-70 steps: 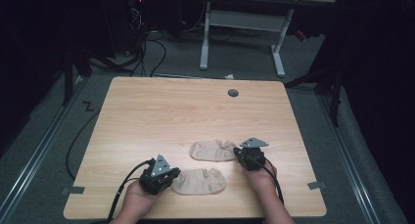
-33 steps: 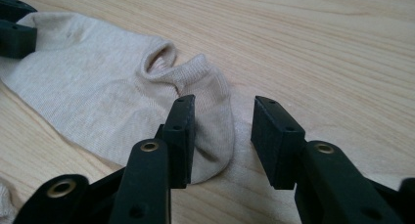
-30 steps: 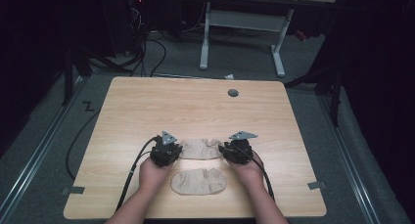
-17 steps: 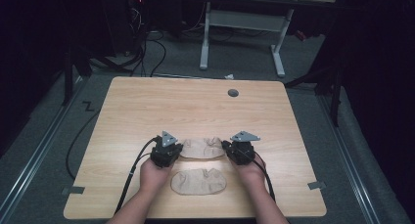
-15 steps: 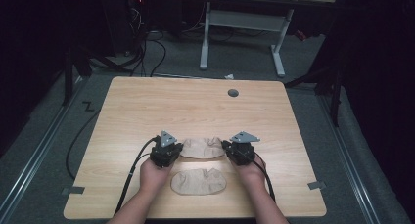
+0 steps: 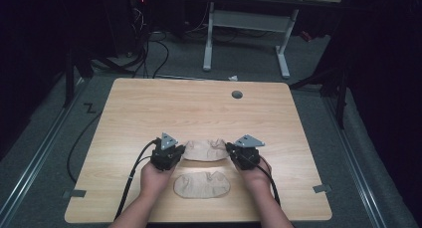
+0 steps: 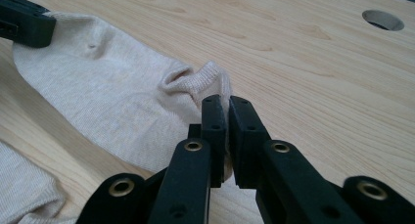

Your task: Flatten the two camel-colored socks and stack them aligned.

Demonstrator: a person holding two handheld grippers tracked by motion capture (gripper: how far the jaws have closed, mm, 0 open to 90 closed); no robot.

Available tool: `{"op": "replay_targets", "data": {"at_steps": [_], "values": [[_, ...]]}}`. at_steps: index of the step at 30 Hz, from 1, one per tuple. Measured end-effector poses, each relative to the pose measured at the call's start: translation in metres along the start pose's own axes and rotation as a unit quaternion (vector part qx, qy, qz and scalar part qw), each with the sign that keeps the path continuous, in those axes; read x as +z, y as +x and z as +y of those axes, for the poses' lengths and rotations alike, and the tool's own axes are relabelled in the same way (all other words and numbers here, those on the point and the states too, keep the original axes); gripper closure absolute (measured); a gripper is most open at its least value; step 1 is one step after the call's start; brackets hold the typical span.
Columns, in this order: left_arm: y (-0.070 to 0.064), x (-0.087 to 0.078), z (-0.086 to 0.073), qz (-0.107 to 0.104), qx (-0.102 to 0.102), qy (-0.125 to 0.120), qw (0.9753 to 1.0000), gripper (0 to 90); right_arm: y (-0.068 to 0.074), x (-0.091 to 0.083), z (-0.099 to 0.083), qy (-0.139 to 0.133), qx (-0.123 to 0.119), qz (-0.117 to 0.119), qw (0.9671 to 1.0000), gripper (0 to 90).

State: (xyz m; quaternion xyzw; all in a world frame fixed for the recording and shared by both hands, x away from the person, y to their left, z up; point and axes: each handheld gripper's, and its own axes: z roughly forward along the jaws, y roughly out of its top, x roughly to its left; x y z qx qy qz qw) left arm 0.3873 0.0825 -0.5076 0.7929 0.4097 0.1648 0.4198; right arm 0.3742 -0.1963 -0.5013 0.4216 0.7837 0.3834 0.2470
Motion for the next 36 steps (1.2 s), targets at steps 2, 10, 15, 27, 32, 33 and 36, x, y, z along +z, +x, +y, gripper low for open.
{"op": "replay_targets", "data": {"at_steps": [2,10,15,27,32,33,36], "values": [[-0.002,-0.002,0.000,-0.002,0.003,-0.001,1.0000,87.1,0.001,-0.002,-0.001,0.000,-0.002,-0.001,1.0000,85.5],[-0.004,-0.008,-0.002,-0.009,0.005,-0.005,0.9999,87.2,0.004,-0.011,-0.004,-0.003,-0.005,0.001,1.0000,85.5],[-0.007,-0.012,-0.005,-0.015,0.011,-0.004,0.9998,87.1,0.007,-0.019,-0.006,-0.006,-0.011,0.004,0.9999,85.4],[-0.015,-0.022,-0.009,-0.028,0.018,-0.007,0.9994,87.0,0.014,-0.030,-0.009,-0.010,-0.026,0.007,0.9996,85.4],[-0.014,-0.024,-0.008,-0.031,0.023,-0.007,0.9992,87.0,0.015,-0.031,-0.009,-0.009,-0.028,0.010,0.9995,85.4],[-0.013,-0.025,-0.008,-0.035,0.022,-0.008,0.9991,87.0,0.015,-0.034,-0.010,-0.012,-0.023,0.011,0.9996,85.4],[-0.014,-0.028,-0.009,-0.042,0.024,-0.005,0.9988,87.0,0.015,-0.037,-0.012,-0.015,-0.021,0.014,0.9996,85.4]]}}
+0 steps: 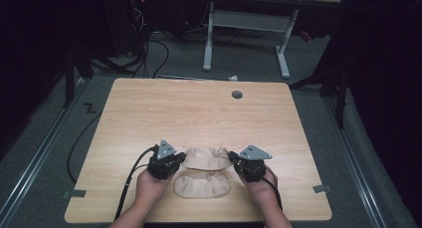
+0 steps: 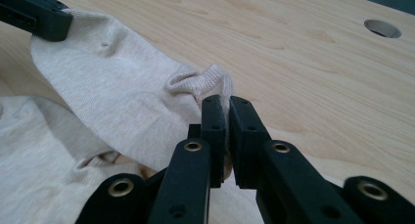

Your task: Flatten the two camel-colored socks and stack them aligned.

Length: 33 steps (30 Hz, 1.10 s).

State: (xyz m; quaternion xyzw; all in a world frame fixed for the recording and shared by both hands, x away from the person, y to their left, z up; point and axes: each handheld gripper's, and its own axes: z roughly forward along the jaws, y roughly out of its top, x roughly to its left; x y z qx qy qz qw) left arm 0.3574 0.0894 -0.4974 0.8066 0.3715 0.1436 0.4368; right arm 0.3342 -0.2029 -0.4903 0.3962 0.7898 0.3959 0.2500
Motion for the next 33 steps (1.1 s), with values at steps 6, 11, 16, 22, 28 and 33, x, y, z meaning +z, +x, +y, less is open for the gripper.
{"op": "replay_targets", "data": {"at_steps": [6,11,16,22,28,33], "values": [[-0.002,-0.015,-0.002,0.000,0.011,0.004,0.9999,87.0,0.007,-0.012,-0.004,-0.005,-0.005,0.009,0.9999,85.6],[-0.005,-0.023,-0.012,0.001,0.003,0.010,0.9999,87.0,0.016,-0.013,-0.006,0.002,-0.014,0.012,0.9998,85.7],[-0.012,-0.034,-0.021,-0.004,-0.005,0.001,1.0000,87.0,0.030,-0.019,-0.006,-0.002,-0.019,0.020,0.9996,85.8],[-0.024,-0.049,-0.034,-0.026,0.007,0.013,0.9995,87.0,0.042,-0.031,-0.012,-0.007,-0.020,0.026,0.9994,85.7],[-0.025,-0.046,-0.039,-0.035,0.013,0.024,0.9990,87.0,0.042,-0.035,-0.024,0.006,-0.012,0.030,0.9995,85.7],[-0.034,-0.042,-0.045,-0.035,0.022,0.036,0.9985,87.0,0.042,-0.031,-0.035,0.028,-0.007,0.040,0.9988,85.7]]}}
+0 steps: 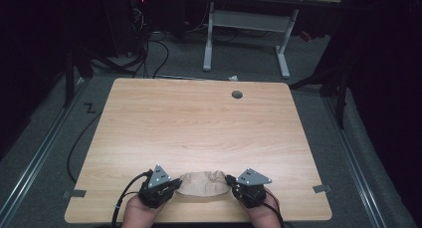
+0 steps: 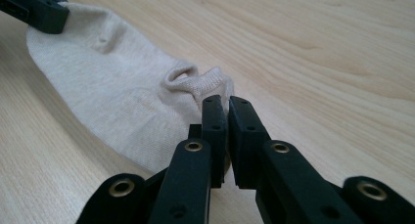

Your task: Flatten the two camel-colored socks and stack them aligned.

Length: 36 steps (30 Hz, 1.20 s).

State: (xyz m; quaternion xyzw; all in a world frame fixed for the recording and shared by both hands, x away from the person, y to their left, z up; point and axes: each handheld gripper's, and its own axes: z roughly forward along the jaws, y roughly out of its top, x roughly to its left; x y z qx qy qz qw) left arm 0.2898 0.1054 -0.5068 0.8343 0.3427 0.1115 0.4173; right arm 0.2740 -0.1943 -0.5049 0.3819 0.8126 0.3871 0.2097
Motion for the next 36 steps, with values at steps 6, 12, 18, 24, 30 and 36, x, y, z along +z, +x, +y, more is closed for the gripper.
{"op": "replay_targets", "data": {"at_steps": [6,12,18,24,30,36], "values": [[0.003,0.007,-0.004,0.030,0.017,0.015,0.9993,86.8,-0.003,0.008,-0.001,0.014,0.013,0.006,0.9998,85.5],[0.002,0.001,-0.001,0.031,0.009,-0.003,0.9995,86.6,0.000,0.011,-0.002,0.018,0.011,0.015,0.9997,84.7],[0.012,0.009,-0.004,0.009,-0.037,0.021,0.9990,76.6,0.002,0.019,-0.004,0.034,0.015,0.031,0.9988,67.8],[0.022,0.002,0.007,0.026,-0.030,-0.017,0.9991,56.5,-0.009,0.012,-0.003,0.011,0.016,0.018,0.9996,60.5],[0.037,-0.006,0.013,0.044,-0.024,-0.036,0.9981,50.2,-0.030,0.003,-0.003,-0.022,0.037,-0.021,0.9989,56.1],[0.073,-0.022,0.015,0.060,-0.050,-0.061,0.9951,46.3,-0.057,-0.003,-0.008,-0.036,0.075,-0.056,0.9950,55.9]]}}
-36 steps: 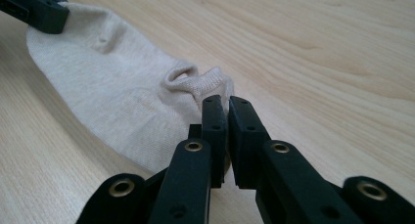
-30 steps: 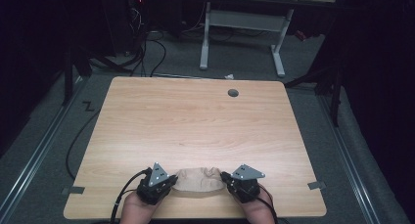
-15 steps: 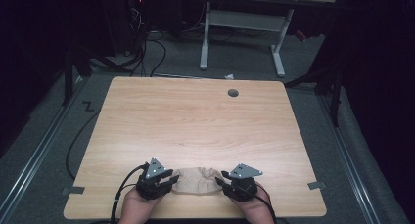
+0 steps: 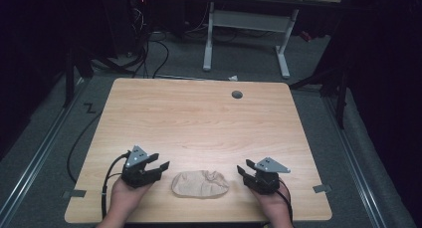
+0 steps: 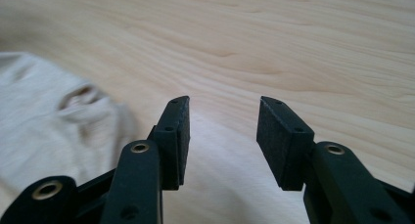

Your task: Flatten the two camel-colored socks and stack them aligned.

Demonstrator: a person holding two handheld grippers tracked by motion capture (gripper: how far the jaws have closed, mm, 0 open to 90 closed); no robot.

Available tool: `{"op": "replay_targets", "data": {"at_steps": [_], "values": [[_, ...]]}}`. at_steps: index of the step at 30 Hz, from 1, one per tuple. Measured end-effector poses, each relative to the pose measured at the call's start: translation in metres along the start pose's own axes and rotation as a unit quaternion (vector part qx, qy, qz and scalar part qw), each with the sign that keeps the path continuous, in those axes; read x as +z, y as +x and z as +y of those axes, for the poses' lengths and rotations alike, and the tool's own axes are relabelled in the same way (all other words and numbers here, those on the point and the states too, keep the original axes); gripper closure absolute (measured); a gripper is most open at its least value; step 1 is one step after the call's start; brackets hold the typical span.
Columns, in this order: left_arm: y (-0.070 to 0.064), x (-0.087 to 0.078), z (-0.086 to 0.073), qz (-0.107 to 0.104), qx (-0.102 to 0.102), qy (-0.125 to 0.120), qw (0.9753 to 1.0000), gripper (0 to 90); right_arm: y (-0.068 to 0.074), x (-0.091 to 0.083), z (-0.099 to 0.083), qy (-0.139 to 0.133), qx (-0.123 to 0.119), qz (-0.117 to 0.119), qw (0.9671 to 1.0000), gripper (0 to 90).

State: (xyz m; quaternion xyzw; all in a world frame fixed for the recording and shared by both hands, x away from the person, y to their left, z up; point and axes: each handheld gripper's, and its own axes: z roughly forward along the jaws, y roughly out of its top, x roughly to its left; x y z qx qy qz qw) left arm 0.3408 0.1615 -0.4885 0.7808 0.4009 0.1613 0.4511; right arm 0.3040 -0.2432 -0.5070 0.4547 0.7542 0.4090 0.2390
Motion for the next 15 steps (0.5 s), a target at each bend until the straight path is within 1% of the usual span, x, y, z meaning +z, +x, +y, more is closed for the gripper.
{"op": "replay_targets", "data": {"at_steps": [1,2,3,4,5,6,7,8,9,10,11,14,15], "values": [[0.005,0.000,-0.001,0.006,0.003,0.002,1.0000,46.0,-0.003,0.001,0.000,0.000,0.000,-0.006,1.0000,56.1],[0.016,0.000,-0.004,0.037,0.029,0.016,0.9988,45.9,-0.011,0.003,-0.001,0.005,-0.003,-0.018,0.9998,56.6],[0.016,0.000,-0.004,0.037,0.029,0.016,0.9988,45.7,-0.016,0.005,-0.001,0.006,-0.005,-0.028,0.9996,57.0],[0.023,0.001,-0.005,0.059,0.041,0.027,0.9970,45.7,-0.016,0.005,-0.001,0.006,-0.005,-0.028,0.9996,57.0],[0.031,0.002,-0.006,0.076,0.046,0.037,0.9954,45.5,-0.022,0.006,0.000,0.007,-0.007,-0.036,0.9993,57.3],[0.043,0.003,-0.009,0.090,0.032,0.042,0.9945,45.5,-0.028,0.006,0.000,0.009,-0.003,-0.045,0.9990,57.5],[0.054,0.001,-0.013,0.095,0.007,0.046,0.9944,45.5,-0.039,0.003,-0.002,0.007,0.016,-0.056,0.9983,58.1],[0.058,0.000,-0.016,0.098,-0.008,0.047,0.9940,45.5,-0.041,0.001,-0.003,0.006,0.022,-0.057,0.9981,58.4],[0.062,-0.002,-0.018,0.101,-0.017,0.049,0.9935,45.5,-0.044,0.000,-0.004,0.006,0.025,-0.059,0.9979,58.6],[0.062,-0.002,-0.018,0.101,-0.017,0.049,0.9935,45.5,-0.044,0.000,-0.004,0.006,0.025,-0.059,0.9979,58.6],[0.063,-0.004,-0.017,0.101,-0.024,0.047,0.9935,45.5,-0.046,0.000,-0.005,0.009,0.024,-0.061,0.9978,58.5],[0.060,-0.007,-0.015,0.098,-0.020,0.040,0.9941,45.5,-0.047,0.001,-0.004,0.008,0.019,-0.064,0.9977,58.5],[0.059,-0.008,-0.015,0.098,-0.018,0.039,0.9943,45.6,-0.047,0.001,-0.002,0.004,0.021,-0.067,0.9975,58.4]]}}
